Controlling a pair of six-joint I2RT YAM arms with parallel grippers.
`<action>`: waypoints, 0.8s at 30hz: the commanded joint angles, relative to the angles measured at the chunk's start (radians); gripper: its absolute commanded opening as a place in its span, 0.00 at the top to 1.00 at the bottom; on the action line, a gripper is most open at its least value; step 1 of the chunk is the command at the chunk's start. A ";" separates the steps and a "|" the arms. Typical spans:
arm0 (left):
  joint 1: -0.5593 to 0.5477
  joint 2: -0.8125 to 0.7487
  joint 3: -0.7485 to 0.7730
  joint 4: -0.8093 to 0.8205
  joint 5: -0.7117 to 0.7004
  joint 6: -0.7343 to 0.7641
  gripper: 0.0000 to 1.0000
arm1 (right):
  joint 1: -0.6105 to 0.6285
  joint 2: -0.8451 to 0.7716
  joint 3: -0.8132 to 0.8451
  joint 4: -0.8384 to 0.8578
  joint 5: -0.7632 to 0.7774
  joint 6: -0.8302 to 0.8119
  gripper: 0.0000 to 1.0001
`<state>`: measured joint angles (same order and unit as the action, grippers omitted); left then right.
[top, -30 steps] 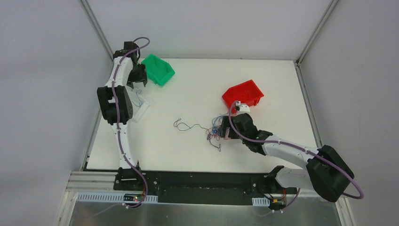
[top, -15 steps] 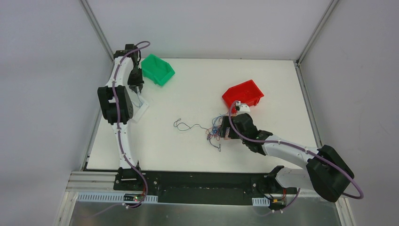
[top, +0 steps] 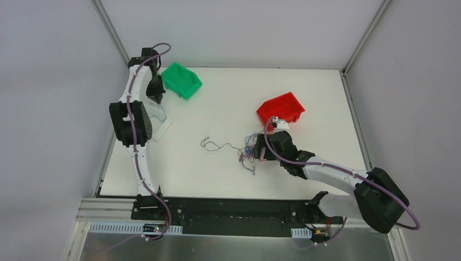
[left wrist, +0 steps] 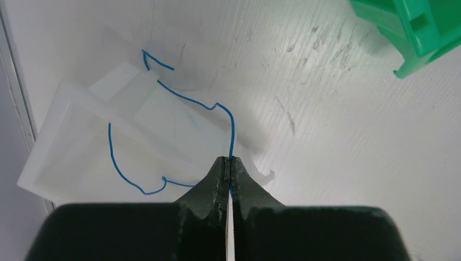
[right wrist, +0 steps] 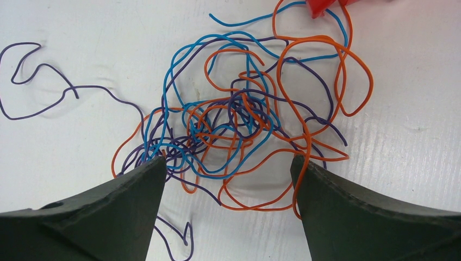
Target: Untangle the cables
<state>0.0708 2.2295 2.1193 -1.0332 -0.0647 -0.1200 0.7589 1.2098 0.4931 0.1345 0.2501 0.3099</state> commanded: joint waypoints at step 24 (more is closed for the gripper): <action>-0.010 -0.820 -0.862 0.720 -0.297 -0.148 1.00 | 0.005 -0.067 -0.021 0.029 0.013 0.008 0.11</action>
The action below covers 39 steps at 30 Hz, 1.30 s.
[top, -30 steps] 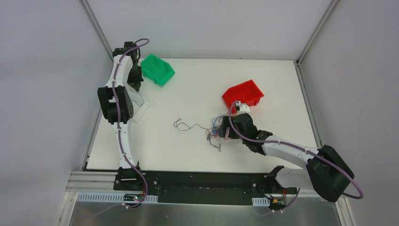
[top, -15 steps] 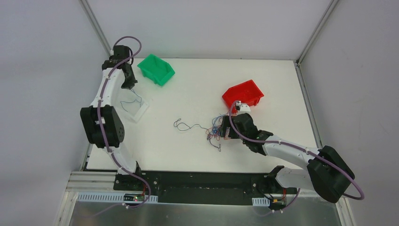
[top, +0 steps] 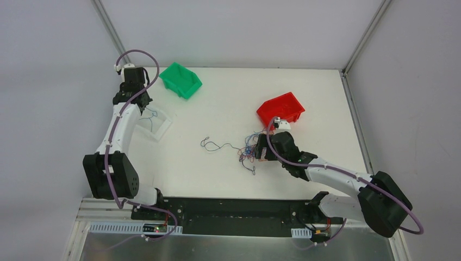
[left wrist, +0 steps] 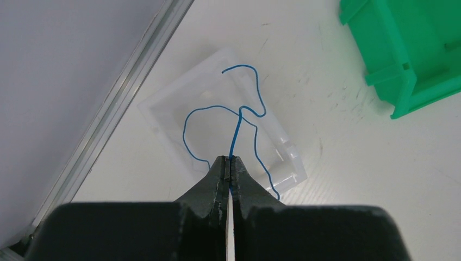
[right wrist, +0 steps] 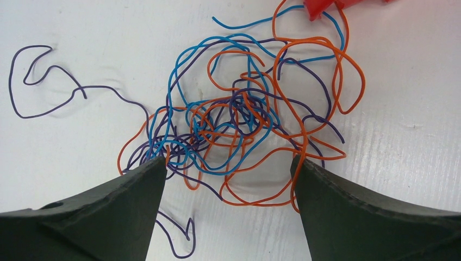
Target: Untangle the cables
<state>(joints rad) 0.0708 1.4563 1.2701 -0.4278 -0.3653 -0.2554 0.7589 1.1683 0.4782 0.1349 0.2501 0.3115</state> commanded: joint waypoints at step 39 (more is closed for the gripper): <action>0.216 0.189 -0.192 0.202 0.320 -0.270 0.92 | 0.004 -0.034 -0.015 0.045 0.017 0.010 0.11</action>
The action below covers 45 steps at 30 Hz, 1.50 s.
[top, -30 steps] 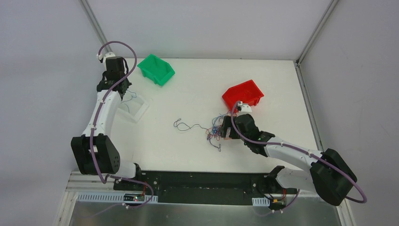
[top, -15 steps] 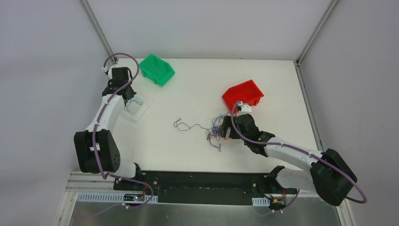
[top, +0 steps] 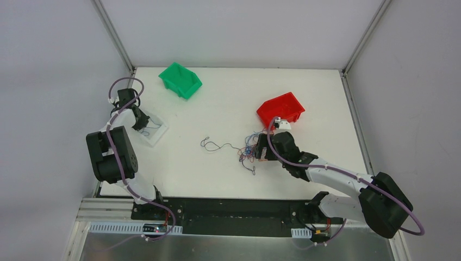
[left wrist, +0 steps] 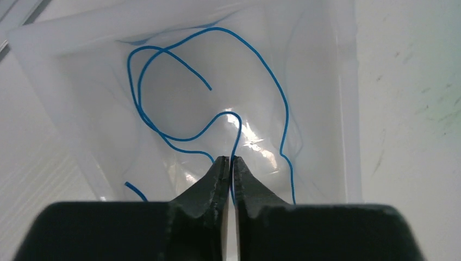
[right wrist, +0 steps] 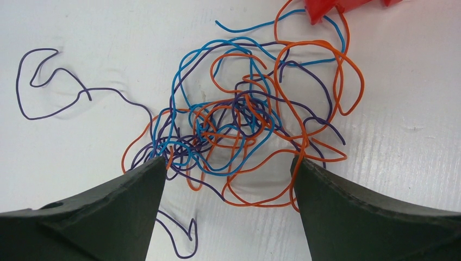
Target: Untangle the cables
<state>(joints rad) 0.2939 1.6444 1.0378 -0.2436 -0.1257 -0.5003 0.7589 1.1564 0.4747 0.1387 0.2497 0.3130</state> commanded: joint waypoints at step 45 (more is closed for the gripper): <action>-0.986 -0.107 -0.252 0.681 0.388 0.259 0.09 | -0.068 -0.105 -0.030 -0.039 0.279 0.118 0.20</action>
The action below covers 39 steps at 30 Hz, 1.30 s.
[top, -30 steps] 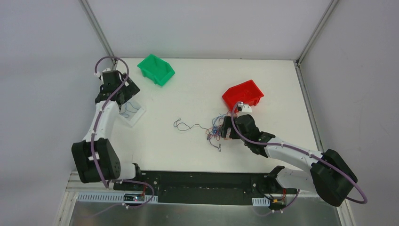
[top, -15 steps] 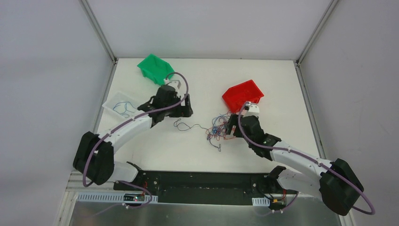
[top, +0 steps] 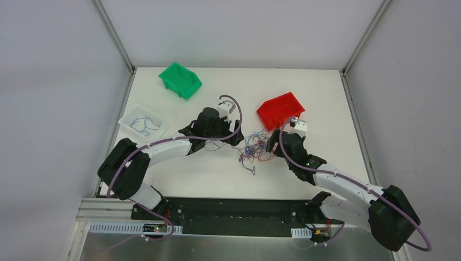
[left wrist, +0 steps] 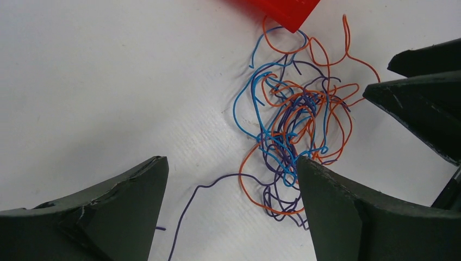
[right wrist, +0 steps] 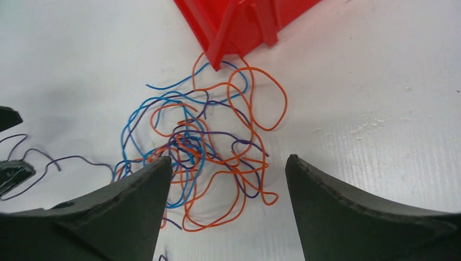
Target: Untangle the cables
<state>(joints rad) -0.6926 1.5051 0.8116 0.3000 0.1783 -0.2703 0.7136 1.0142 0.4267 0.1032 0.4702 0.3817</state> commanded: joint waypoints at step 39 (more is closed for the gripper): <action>-0.064 0.325 0.297 -0.204 0.176 0.051 0.13 | -0.181 0.107 -0.002 0.092 -0.241 0.093 1.00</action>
<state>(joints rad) -0.7475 1.8317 1.0729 0.1101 0.3393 -0.2413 0.5377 1.2148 0.4316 0.1604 0.1802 0.4976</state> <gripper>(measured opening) 0.870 0.013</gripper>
